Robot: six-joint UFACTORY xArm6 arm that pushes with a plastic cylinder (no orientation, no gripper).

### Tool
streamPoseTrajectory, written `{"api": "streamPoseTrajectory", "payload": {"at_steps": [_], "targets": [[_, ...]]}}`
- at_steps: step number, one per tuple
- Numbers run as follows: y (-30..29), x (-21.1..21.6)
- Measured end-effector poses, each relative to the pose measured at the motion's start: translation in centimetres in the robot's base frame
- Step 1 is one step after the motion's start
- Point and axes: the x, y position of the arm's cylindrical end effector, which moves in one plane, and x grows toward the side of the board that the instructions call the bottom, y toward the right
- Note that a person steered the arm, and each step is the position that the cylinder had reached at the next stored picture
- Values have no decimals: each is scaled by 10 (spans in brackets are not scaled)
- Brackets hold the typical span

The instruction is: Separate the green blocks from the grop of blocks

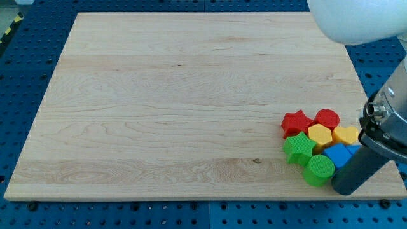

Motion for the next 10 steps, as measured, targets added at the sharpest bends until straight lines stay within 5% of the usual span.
{"api": "streamPoseTrajectory", "payload": {"at_steps": [7, 10], "targets": [[-19, 5], [-36, -32]]}}
